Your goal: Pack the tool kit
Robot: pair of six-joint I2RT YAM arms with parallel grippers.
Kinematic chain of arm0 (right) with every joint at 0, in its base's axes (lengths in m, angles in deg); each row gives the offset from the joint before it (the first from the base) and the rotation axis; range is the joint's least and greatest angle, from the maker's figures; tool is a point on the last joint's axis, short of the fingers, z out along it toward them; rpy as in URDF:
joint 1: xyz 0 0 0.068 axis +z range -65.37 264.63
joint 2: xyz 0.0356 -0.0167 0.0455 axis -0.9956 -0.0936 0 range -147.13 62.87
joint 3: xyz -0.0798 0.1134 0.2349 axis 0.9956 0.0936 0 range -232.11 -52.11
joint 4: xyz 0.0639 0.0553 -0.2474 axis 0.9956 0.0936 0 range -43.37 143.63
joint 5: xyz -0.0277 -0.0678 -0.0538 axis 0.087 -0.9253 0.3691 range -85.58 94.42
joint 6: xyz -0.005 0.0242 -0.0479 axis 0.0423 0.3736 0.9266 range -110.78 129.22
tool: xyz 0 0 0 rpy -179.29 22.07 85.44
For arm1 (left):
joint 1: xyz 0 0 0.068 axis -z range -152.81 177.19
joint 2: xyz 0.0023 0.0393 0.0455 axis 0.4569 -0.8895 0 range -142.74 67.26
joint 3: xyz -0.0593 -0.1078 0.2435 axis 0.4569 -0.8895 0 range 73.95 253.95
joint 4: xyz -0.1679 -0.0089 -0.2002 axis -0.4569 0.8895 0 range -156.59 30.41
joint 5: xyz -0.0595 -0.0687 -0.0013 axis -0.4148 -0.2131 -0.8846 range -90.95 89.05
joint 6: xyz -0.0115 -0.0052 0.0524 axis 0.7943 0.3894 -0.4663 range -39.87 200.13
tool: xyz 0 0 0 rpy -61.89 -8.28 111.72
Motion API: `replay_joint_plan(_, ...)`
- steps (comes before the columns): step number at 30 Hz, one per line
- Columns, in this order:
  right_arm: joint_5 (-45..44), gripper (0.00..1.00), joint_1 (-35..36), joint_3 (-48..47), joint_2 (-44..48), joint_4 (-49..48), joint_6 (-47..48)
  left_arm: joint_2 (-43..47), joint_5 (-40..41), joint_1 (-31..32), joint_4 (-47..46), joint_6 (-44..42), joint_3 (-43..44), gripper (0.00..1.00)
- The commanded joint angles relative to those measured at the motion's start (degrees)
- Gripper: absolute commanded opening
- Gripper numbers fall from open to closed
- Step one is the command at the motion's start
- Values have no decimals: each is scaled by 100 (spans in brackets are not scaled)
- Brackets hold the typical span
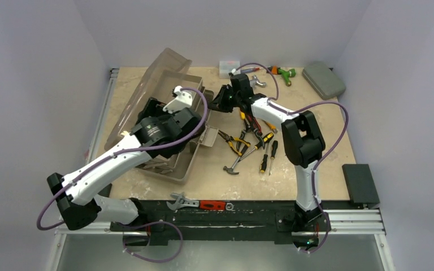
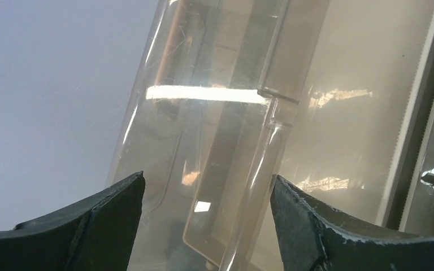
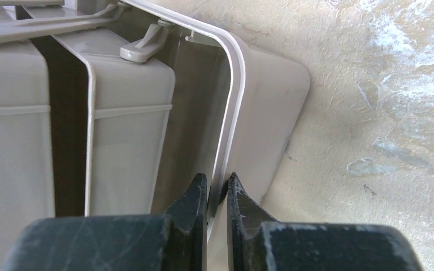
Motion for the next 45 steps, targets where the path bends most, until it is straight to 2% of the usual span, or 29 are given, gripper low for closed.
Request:
replay_joint_plan(1, 16, 0, -98, -432, -165, 168, 430, 282, -493, -479, -557, -1004, 42, 78)
replay_joint_plan(8, -14, 0, -207, -1166, -561, 606, 604, 265, -1018, -1115, -590, -1013, 137, 78)
replay_joint_plan(14, -20, 0, -383, -1922, -1011, 982, 718, 357, -1599, -1905, -657, -1013, 335, 76)
replay_joint_plan(19, 108, 0, -520, -2388, -1312, 1084, 717, 281, -2182, -2668, -698, -949, 343, 54)
replay_joint_plan(23, 195, 0, -586, -2452, -1381, 1003, 713, 251, -2582, -3202, -741, -934, 239, 43)
replay_joint_plan(28, 351, 0, -642, -2451, -1463, 785, 586, 284, -3200, -4019, -756, -740, 46, 13)
replay_joint_plan(32, 431, 0, -652, -2612, -1562, 753, 537, 271, -3552, -4470, -925, -718, -102, 9)
replay_joint_plan(37, 481, 0, -660, -2672, -1624, 687, 478, 221, -3885, -5035, -1009, -687, -9, 0)
replay_joint_plan(45, 590, 0, -662, -2541, -1523, 338, 243, 22, -5362, -6383, -1330, -425, -122, 0)
